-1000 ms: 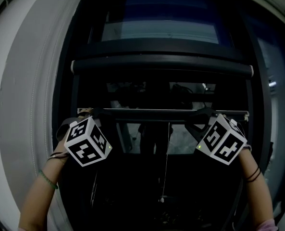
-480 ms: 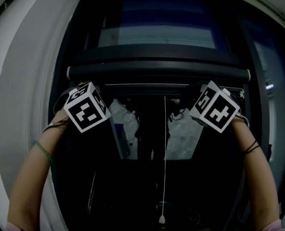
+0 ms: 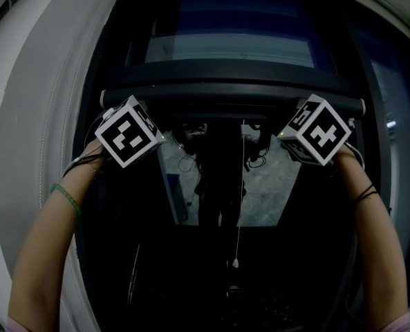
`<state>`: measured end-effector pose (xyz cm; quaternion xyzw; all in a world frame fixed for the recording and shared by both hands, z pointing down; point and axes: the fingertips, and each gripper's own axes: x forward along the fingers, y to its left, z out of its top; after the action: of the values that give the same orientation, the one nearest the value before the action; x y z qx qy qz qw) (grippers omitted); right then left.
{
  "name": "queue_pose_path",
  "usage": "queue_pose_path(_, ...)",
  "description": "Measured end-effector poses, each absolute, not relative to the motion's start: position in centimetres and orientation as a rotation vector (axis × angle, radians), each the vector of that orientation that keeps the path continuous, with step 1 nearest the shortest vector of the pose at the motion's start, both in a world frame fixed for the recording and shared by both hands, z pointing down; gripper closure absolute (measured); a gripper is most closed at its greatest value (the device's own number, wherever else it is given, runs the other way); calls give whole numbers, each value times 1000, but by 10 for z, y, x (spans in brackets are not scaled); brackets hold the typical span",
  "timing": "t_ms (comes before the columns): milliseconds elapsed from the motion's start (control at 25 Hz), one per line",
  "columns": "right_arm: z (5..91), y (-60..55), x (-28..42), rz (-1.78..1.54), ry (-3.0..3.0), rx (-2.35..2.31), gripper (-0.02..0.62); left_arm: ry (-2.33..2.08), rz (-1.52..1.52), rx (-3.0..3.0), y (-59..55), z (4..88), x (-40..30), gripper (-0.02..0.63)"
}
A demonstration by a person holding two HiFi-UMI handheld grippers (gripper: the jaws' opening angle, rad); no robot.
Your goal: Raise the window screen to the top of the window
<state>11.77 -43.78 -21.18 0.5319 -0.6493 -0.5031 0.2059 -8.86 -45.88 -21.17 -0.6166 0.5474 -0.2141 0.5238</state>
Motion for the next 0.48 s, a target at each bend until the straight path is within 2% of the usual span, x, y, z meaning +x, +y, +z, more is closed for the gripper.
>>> queue_pose_path(240, -192, -419, 115, -1423, -2042, 1528, 522, 1312, -216, -1562, -439, -195, -95, 548)
queue_pose_path(480, -96, -394, 99, -1385, -2414, 1385, 522, 1177, -161, -1759, -432, -98, -91, 548)
